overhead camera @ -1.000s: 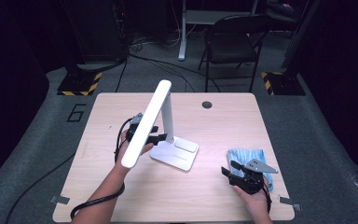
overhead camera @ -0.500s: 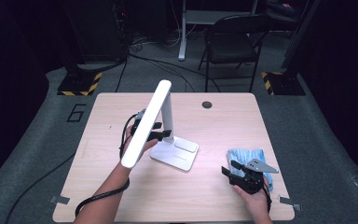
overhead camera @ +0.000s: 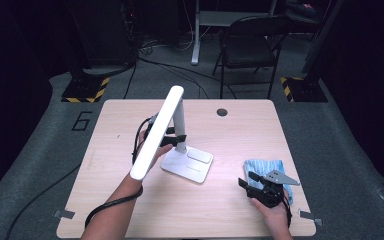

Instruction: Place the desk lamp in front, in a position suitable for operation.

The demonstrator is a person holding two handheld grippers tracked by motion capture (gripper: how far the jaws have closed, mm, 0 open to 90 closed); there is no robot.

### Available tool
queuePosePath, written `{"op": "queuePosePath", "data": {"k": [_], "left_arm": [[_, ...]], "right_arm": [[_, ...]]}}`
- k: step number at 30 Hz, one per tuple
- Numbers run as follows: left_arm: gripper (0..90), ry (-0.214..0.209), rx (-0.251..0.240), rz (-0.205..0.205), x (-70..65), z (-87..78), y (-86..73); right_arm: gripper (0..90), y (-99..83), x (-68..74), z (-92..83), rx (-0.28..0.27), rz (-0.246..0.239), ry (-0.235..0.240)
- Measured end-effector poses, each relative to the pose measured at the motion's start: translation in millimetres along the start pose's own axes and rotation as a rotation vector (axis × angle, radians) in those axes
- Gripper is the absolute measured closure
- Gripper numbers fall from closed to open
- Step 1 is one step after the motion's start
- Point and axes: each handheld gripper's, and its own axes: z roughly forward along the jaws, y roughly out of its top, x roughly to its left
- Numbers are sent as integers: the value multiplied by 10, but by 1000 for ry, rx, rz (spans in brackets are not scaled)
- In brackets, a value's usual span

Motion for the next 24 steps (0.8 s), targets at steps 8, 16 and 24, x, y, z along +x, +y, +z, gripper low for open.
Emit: {"op": "queuePosePath", "data": {"k": [8, 16, 24], "left_arm": [[410, 11, 10, 20, -20, 48, 48], [412, -8, 7, 25, -28, 19, 26], [440, -28, -4, 30, -4, 54, 71]], "right_arm": [[437, 3, -1, -2, 1, 6, -1], [432, 3, 0, 7, -1, 8, 4], [422, 3, -2, 15, 4, 17, 4]]}}
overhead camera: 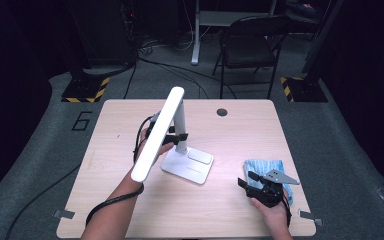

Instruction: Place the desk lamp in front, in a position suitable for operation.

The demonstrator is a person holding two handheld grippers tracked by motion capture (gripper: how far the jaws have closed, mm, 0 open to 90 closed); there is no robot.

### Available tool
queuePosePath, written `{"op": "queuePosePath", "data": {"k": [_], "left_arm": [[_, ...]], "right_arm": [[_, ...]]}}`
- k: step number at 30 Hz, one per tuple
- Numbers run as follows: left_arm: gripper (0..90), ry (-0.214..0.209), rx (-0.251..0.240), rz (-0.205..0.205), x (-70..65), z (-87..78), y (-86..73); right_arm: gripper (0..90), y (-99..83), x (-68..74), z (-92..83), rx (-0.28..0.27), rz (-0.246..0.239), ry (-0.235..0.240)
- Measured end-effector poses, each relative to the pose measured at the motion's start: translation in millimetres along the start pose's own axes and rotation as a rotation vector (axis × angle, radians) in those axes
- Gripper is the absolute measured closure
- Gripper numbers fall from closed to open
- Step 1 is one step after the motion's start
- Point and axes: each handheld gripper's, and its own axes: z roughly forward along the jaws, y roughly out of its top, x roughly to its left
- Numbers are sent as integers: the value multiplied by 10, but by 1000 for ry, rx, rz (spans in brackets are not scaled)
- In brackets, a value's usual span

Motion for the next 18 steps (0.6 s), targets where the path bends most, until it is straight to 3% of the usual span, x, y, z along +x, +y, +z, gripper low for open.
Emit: {"op": "queuePosePath", "data": {"k": [6, 18], "left_arm": [[447, -7, 1, 0, -3, 40, 25], [513, 18, -8, 11, -9, 58, 38]], "right_arm": [[422, -3, -16, -1, -6, -2, 3], [423, -6, -12, 5, 3, 13, 5]]}}
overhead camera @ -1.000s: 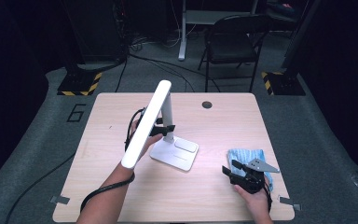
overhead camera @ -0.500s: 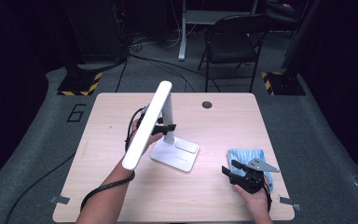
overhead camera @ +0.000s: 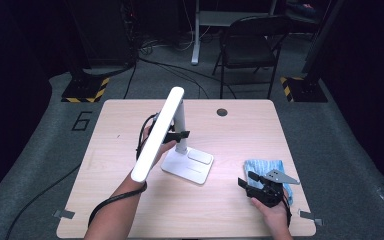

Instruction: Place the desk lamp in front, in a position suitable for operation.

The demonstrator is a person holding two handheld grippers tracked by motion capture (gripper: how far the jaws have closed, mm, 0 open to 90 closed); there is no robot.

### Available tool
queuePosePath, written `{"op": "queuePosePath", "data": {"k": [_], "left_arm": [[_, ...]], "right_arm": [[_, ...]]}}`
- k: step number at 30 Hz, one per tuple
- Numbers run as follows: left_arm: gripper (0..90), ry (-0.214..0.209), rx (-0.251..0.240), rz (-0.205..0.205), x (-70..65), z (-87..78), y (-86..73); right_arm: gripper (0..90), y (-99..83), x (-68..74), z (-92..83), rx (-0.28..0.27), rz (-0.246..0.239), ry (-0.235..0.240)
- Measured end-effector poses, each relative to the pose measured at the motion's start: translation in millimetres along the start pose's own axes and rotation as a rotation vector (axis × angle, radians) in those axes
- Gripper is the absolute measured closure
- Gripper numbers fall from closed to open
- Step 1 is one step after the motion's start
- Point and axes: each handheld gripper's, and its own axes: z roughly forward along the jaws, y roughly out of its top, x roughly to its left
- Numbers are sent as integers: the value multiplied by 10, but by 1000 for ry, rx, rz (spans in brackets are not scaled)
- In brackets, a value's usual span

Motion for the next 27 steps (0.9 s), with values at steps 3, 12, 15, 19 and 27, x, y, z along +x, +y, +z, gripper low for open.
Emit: {"op": "queuePosePath", "data": {"k": [3, 12, 15, 19, 27], "left_arm": [[515, 6, 0, 1, -12, -10, -6], [500, -24, -5, -11, -11, -88, -66], [500, -34, 1, -15, -22, -121, -81], [531, -45, 15, 4, -31, -158, -94], [545, -68, 11, 10, -50, -207, -142]], "right_arm": [[423, -1, -1, 4, 0, 0, -2], [423, -3, -13, 14, -2, 2, -1], [423, -4, -15, 11, 1, 9, 0], [422, -4, -23, 13, 4, 14, -3], [422, -10, -45, 12, -1, 24, -7]]}}
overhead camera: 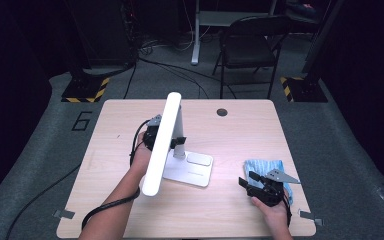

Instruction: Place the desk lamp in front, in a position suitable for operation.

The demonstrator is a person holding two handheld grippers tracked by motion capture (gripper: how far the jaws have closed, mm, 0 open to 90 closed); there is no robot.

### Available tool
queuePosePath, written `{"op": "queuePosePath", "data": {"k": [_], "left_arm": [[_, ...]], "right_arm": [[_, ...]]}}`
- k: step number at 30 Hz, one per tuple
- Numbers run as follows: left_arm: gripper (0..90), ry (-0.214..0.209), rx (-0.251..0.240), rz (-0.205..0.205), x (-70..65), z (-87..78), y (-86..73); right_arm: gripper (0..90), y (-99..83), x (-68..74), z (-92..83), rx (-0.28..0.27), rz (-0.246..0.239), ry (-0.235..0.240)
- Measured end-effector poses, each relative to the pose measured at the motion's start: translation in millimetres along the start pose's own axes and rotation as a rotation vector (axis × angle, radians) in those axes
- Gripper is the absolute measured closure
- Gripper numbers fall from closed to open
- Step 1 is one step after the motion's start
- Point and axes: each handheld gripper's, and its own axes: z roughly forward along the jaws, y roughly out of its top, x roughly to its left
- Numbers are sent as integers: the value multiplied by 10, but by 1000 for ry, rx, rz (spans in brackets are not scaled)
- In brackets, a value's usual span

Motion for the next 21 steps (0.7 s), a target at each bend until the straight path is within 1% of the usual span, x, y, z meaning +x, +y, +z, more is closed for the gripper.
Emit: {"op": "queuePosePath", "data": {"k": [2, 3, 4, 6, 8, 12, 13, 16, 17, 21], "left_arm": [[549, -2, 6, 5, -13, -17, -6], [549, -8, 0, 3, -19, -19, -13], [548, -10, 6, 7, -24, -31, -16], [544, -12, 3, 7, -38, -41, -28], [538, -16, 6, 16, -47, -51, -35], [557, -18, 0, 18, -63, -69, -55], [570, -29, 1, 14, -61, -75, -61], [575, -30, 1, 13, -68, -86, -72], [578, -28, 1, 15, -72, -89, -72], [586, -22, 6, 20, -93, -99, -73]], "right_arm": [[422, -3, 7, -3, 3, 19, 3], [422, -3, 4, -2, 4, 18, 3], [422, -3, 3, -1, 5, 19, 3], [422, -4, 2, 0, 5, 20, 2], [422, -4, 2, 3, 8, 17, 1], [422, -4, 4, 5, 7, 16, 1], [422, -4, 5, 2, 8, 18, 0], [422, -3, 2, 0, 4, 20, 0], [422, -2, -9, 2, 2, 9, -2], [422, -3, -11, 0, 5, 16, -6]]}}
